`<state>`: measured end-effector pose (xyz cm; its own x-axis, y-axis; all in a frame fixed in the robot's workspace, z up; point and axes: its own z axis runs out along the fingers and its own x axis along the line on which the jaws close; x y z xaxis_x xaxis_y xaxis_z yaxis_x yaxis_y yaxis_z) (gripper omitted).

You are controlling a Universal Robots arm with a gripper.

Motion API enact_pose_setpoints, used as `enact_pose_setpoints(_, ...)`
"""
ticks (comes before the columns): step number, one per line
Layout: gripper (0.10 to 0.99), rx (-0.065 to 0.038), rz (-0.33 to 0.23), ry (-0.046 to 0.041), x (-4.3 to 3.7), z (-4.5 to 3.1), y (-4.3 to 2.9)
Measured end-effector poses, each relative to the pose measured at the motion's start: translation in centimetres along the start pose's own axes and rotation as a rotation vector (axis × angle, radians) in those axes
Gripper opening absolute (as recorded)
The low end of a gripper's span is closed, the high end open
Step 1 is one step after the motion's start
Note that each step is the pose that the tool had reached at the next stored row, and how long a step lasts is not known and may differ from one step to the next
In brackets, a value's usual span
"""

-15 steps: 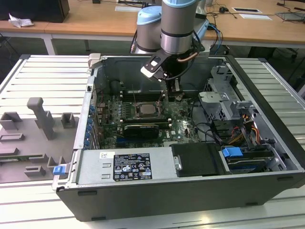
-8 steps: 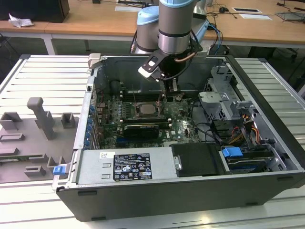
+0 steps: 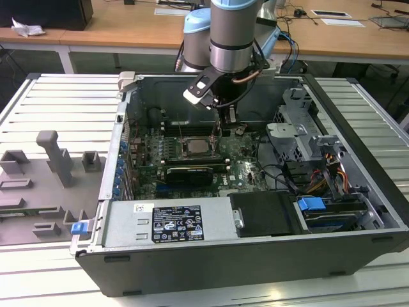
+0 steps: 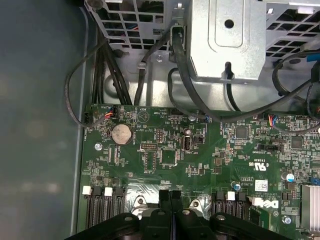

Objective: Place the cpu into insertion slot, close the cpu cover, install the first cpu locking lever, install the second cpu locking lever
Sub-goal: 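Close the cpu cover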

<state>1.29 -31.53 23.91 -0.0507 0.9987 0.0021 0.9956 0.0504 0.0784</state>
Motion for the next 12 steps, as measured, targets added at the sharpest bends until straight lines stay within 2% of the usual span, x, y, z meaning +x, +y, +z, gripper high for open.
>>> enact_pose_setpoints(6, 0.106, 0.000, 0.000, 0.0000, 0.03, -0.01, -0.68)
enact_pose_setpoints(12, 0.106, 0.000, 0.000, 0.0000, 0.05, -0.01, -1.06)
